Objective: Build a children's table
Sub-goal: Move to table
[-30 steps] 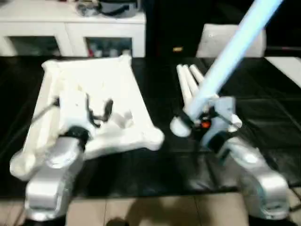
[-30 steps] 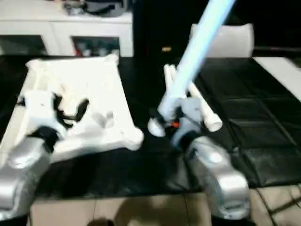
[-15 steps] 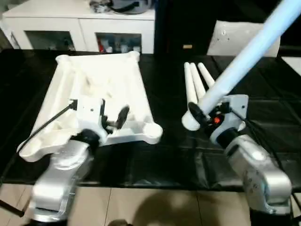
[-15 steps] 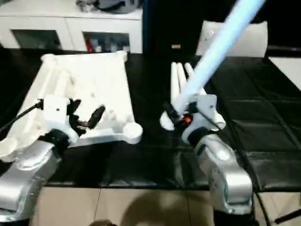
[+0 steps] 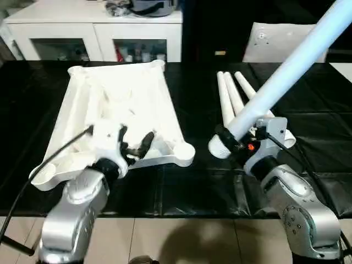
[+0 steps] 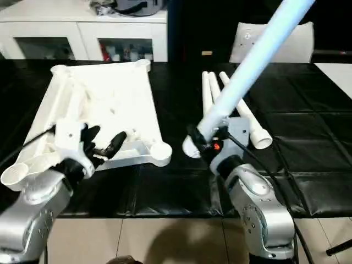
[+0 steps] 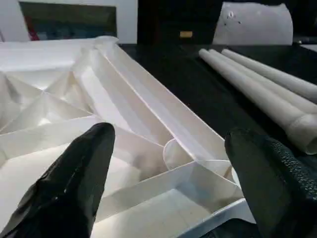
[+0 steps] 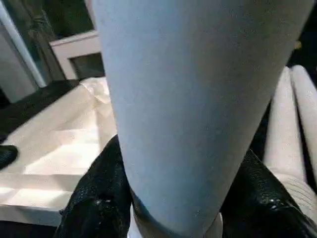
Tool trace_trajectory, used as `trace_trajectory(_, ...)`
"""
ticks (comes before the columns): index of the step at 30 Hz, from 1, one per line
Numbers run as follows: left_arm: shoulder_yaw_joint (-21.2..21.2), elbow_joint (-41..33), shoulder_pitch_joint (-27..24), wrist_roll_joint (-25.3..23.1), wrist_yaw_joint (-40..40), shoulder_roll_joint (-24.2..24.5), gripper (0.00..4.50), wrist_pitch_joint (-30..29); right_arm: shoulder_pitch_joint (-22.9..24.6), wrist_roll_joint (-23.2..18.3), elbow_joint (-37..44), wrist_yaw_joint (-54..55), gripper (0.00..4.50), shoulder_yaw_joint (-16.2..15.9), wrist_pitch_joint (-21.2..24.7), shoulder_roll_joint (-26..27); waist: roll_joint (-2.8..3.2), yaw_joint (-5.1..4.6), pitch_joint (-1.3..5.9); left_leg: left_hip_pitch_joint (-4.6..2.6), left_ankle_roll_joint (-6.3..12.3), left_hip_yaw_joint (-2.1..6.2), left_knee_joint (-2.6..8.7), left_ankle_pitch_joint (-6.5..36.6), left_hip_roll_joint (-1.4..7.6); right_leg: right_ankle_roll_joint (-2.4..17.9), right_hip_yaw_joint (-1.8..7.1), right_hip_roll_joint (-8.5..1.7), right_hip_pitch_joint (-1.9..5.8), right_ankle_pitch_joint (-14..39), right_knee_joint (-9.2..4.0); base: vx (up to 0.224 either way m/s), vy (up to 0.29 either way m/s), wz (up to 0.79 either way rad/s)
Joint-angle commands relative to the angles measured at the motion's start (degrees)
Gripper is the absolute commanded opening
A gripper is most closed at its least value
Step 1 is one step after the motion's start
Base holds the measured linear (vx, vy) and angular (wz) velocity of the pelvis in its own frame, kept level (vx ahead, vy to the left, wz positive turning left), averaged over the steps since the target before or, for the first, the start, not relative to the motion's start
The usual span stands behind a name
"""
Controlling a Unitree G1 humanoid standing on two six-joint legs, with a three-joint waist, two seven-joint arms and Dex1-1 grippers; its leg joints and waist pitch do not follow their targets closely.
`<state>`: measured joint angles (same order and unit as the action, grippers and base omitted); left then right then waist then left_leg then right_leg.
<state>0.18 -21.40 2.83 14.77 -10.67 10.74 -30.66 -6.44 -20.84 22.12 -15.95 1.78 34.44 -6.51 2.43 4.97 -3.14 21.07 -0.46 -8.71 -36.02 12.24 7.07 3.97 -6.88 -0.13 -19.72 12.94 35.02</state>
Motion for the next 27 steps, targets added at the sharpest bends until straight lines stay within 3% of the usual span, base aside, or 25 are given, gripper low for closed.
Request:
trace_trajectory(1,0.0,-2.6,-0.5,-0.5,1.0,-0.6,3.96,0.5,0.9,-0.1,1.7,-0.6,1.91,-1.5,0.9,0.1,-1.01,0.04,2.47,-0.79,1.54,3.42,5.03,13.2,7.37,0.4,6.05,-10.90,1.94,23.1,-6.29,0.000,0.000,0.00)
trace_trajectory(2,0.0,-3.1,-0.7,-0.3,1.1,-1.1,3.96,0.3,1.2,-0.2,1.9,-0.7,1.91,-1.9,1.3,0.2,-0.57,0.38,1.76,0.13,2.07,4.35,5.49,19.3,6.05,0.7,4.10,-12.20,2.83,32.8,-6.66,0.000,0.000,0.00)
trace_trajectory(3,0.0,-3.6,-0.8,-0.4,1.5,-1.7,3.96,-0.2,1.6,0.0,2.2,-0.9,1.91,-2.4,1.5,-0.1,-1.44,0.45,1.23,0.08,1.77,4.34,3.54,21.7,4.79,-0.6,3.43,-14.51,4.01,44.3,-8.80,0.008,-0.003,0.39)
trace_trajectory(4,-0.1,-3.9,-0.8,-0.4,1.6,-1.8,3.96,-0.3,1.8,0.2,2.2,-0.9,1.91,-2.7,1.5,-0.3,-1.25,0.37,1.03,-0.48,1.78,4.05,1.96,21.4,4.40,-1.0,2.60,-15.28,4.27,49.3,-10.21,0.008,-0.003,0.39)
trace_trajectory(5,-0.1,-4.0,-0.8,-0.4,1.6,-1.8,3.96,-0.3,1.9,0.3,2.3,-0.7,1.91,-3.0,1.5,-0.3,-1.78,-0.31,0.54,-0.34,2.39,3.34,-1.04,18.4,4.10,-2.5,0.21,-16.75,5.70,55.2,-12.56,0.034,0.027,0.47)
trace_trajectory(6,-0.5,-4.1,-0.9,-0.7,1.7,-1.7,3.96,-0.3,2.1,0.4,2.3,-0.4,1.91,-2.9,1.2,-0.4,-0.80,-0.79,0.25,-2.39,1.73,2.82,-3.28,18.7,4.24,-2.5,-2.49,-17.21,6.09,57.0,-13.96,0.060,0.072,0.52)
trace_trajectory(7,-0.8,-4.1,-1.0,-0.9,1.7,-1.5,3.96,-0.2,2.2,0.4,2.3,-0.1,1.91,-2.8,1.0,-0.4,0.37,-1.54,-0.21,-1.60,0.64,3.43,-1.22,23.2,5.58,-2.8,-5.30,-15.74,8.52,53.0,-12.90,0.060,0.072,0.52)
trace_trajectory(8,-1.2,-4.0,-1.1,-0.9,1.4,-1.3,3.96,-0.3,2.3,-0.1,2.4,0.1,1.91,-2.4,1.1,-0.3,2.42,-3.22,-0.04,-6.25,-2.87,4.62,1.90,34.9,8.15,-3.0,-4.65,-10.29,4.46,45.5,-9.99,0.055,0.105,0.45)
trace_trajectory(9,-1.6,-3.9,-1.2,-0.8,1.2,-1.2,3.96,-0.3,2.4,-0.4,2.6,0.1,1.91,-2.0,1.3,-0.2,2.22,-4.26,0.59,-6.57,-7.45,9.79,10.77,52.8,12.99,-1.3,-1.37,-5.00,3.32,17.9,4.43,0.077,0.094,0.22)
trace_trajectory(10,-1.6,-3.7,-1.2,-0.8,1.3,-1.4,3.96,0.2,2.6,-0.5,2.7,0.2,1.91,-1.7,1.1,-0.3,1.77,-4.10,0.95,-7.09,-7.46,9.16,11.15,54.1,12.66,-1.9,-0.51,-3.78,1.84,10.3,5.48,0.077,0.094,0.22)
trace_trajectory(11,-1.4,-3.6,-1.1,-0.3,0.9,-2.0,3.96,0.2,2.9,-0.3,2.8,0.2,1.91,-1.2,0.2,-0.3,2.06,-3.79,0.95,-7.08,-8.14,6.92,10.40,51.5,10.97,-1.2,0.42,-3.70,-0.60,3.8,6.42,0.117,0.076,0.11)
trace_trajectory(12,-1.5,-3.5,-1.1,-0.2,0.7,-1.9,3.96,-0.1,3.0,-0.3,2.7,0.3,1.91,-0.9,-0.3,-0.3,1.98,-4.73,1.48,-6.88,-7.63,7.04,9.93,47.3,9.85,-1.4,0.63,-3.79,-0.72,1.7,6.13,0.104,0.052,0.07)
trace_trajectory(13,-1.9,-3.5,-0.9,-0.1,-0.1,-1.6,3.96,-0.5,3.1,0.5,2.4,0.2,1.91,-0.7,-1.8,-0.6,1.58,-5.04,2.19,-5.75,-6.04,5.03,8.63,30.1,6.85,-2.6,0.94,-4.45,-1.93,-4.3,3.67,0.104,0.052,0.07)
trace_trajectory(14,-2.0,-3.5,-0.9,-0.1,-0.3,-1.5,3.96,-0.5,3.1,0.7,2.3,0.2,1.91,-0.7,-2.1,-0.7,0.78,-5.22,2.64,-5.53,-4.90,4.76,7.22,22.2,5.92,-3.4,1.89,-5.55,-2.24,-7.4,1.89,0.086,0.008,0.02)
trace_trajectory(15,-2.7,-3.4,-0.8,0.3,-2.2,-0.6,3.96,0.0,3.2,1.9,1.6,0.6,1.91,-0.5,-3.3,-1.1,-1.50,-4.58,3.85,-3.95,-3.08,3.48,3.55,6.3,3.22,-5.2,5.27,-9.21,-1.06,-16.7,-1.98,0.094,-0.064,0.13)
trace_trajectory(16,-3.1,-3.6,-0.9,0.4,-3.3,-0.1,3.96,0.6,3.3,1.4,1.5,0.1,1.91,-0.3,-3.1,-1.4,-2.81,-3.82,4.46,-2.11,-0.90,3.08,1.82,0.1,1.98,-4.4,7.18,-10.29,0.68,-22.6,-2.13,0.094,-0.064,0.13)
trace_trajectory(17,-3.4,-3.8,-0.8,0.8,-4.3,0.4,3.96,0.8,3.3,0.8,1.6,-0.3,1.91,0.0,-2.7,-1.5,-3.00,-3.48,4.33,0.34,0.85,3.64,1.68,-6.7,2.32,-0.8,8.87,-12.60,2.71,-35.9,-1.13,0.047,-0.092,0.13)
trace_trajectory(18,-4.1,-3.6,-0.4,1.6,-6.2,1.7,3.96,-0.4,3.5,0.7,2.0,0.0,1.91,0.4,-2.7,-1.4,-2.58,-3.08,4.90,0.31,1.78,3.69,2.08,-8.7,2.97,1.1,7.98,-11.84,2.72,-42.6,-0.25,0.008,-0.065,0.05)
trace_trajectory(19,-4.5,-3.4,-0.1,1.8,-7.3,2.4,3.96,-0.8,3.5,0.3,2.0,0.2,1.91,0.8,-2.1,-1.3,-1.90,-3.34,4.52,0.07,1.55,3.66,2.64,-6.5,3.21,3.4,7.06,-10.44,2.18,-36.9,-0.43,0.008,-0.065,0.05)
trace_trajectory(20,-4.7,-3.2,0.1,2.0,-8.0,2.9,3.96,-1.0,3.5,0.0,1.9,0.3,1.91,1.0,-1.7,-1.3,-1.84,-3.54,4.33,-0.05,1.46,3.66,2.99,-4.3,3.47,4.5,6.73,-9.96,2.04,-31.0,-0.77,0.011,-0.056,0.06)
trace_trajectory(21,-4.9,-2.8,0.5,1.9,-8.5,3.4,3.96,-1.1,3.5,-0.1,1.7,0.2,1.91,1.1,-1.7,-1.4,-1.17,-3.71,3.80,-0.27,1.37,3.74,3.48,0.7,4.18,7.3,6.56,-9.75,1.59,-18.3,-1.32,0.000,0.000,0.00)
trace_trajectory(23,-5.4,-1.4,1.8,1.9,-10.4,4.2,3.96,-0.7,3.4,-0.7,1.3,-0.1,1.91,1.8,-2.1,-1.3,-0.97,-3.82,3.17,-0.51,1.24,3.63,4.00,6.7,4.89,9.6,6.77,-9.72,1.34,-4.0,-2.12,0.000,0.000,0.00)
trace_trajectory(24,-6.4,-0.1,3.1,2.0,-13.0,5.7,3.96,-0.9,3.1,0.2,0.7,0.3,1.91,2.1,-4.2,-1.3,-0.31,-3.76,2.80,-0.34,0.77,3.82,4.44,9.8,5.23,9.9,6.82,-9.81,1.38,2.4,-2.37,-0.056,-0.030,0.01)
trace_trajectory(25,-6.4,-0.1,3.1,2.0,-13.0,5.7,4.13,-0.9,3.1,0.2,0.7,0.3,1.91,2.1,-4.2,-1.3,-0.63,-3.74,2.67,-0.52,0.42,3.59,4.54,11.5,5.26,9.5,6.92,-9.69,1.06,5.5,-2.90,-0.056,-0.030,0.01)
trace_trajectory(27,-7.8,1.7,5.2,3.4,-18.6,8.1,4.30,-1.3,2.5,1.2,-0.4,0.0,1.91,1.7,-3.8,-2.9,-0.27,-3.49,1.98,-0.99,-1.93,3.63,5.12,18.5,5.16,7.4,7.25,-9.73,0.59,16.7,-3.86,-0.026,-0.013,0.00)
